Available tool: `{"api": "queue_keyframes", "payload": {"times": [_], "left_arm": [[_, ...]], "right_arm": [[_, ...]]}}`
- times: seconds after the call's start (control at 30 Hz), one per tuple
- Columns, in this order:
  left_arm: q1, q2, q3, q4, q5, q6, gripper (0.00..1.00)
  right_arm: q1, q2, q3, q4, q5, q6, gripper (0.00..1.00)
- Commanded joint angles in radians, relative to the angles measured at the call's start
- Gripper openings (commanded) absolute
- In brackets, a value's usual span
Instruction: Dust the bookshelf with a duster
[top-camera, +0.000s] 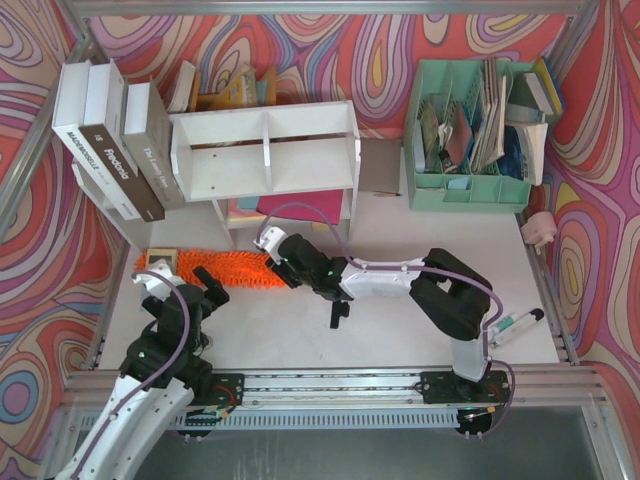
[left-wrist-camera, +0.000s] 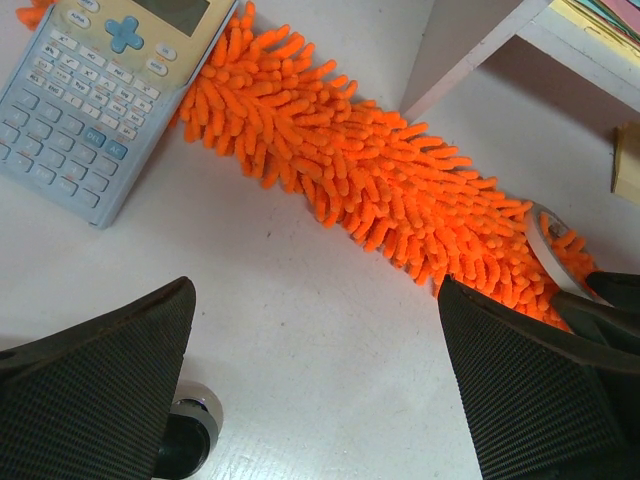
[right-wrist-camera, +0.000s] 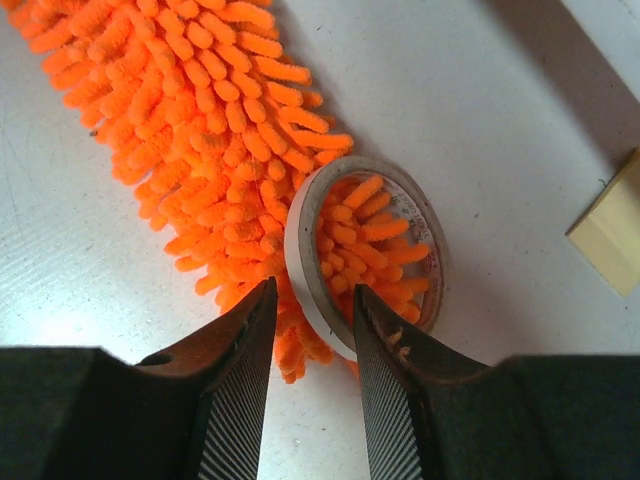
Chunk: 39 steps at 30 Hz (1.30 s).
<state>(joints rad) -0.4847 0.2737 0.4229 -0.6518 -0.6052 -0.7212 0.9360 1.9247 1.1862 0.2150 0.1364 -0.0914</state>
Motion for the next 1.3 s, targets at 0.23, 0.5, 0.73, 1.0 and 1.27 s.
{"api": "queue_keyframes", "payload": {"times": [0.23, 0.5, 0.73, 1.0, 1.27], "left_arm": [[-0.004, -0.007, -0.018, 0.022, 0.013, 0.019, 0.99], [-0.004, 0.003, -0.018, 0.03, 0.018, 0.023, 0.98], [-0.005, 0.009, -0.019, 0.033, 0.018, 0.022, 0.98], [-0.005, 0.006, -0.018, 0.029, 0.016, 0.02, 0.98], [-0.005, 0.006, -0.018, 0.03, 0.021, 0.015, 0.98]], "right_arm": [[0.005, 0.031, 0.029, -0.011, 0.03, -0.018, 0.34], [0.005, 0.018, 0.024, -0.008, 0.049, -0.024, 0.24], [0.005, -0.017, 0.014, -0.017, 0.063, -0.021, 0.22], [0.005, -0.097, -0.071, -0.005, 0.098, 0.012, 0.21], [0.005, -0.208, -0.167, -0.011, 0.11, 0.071, 0.19]]}}
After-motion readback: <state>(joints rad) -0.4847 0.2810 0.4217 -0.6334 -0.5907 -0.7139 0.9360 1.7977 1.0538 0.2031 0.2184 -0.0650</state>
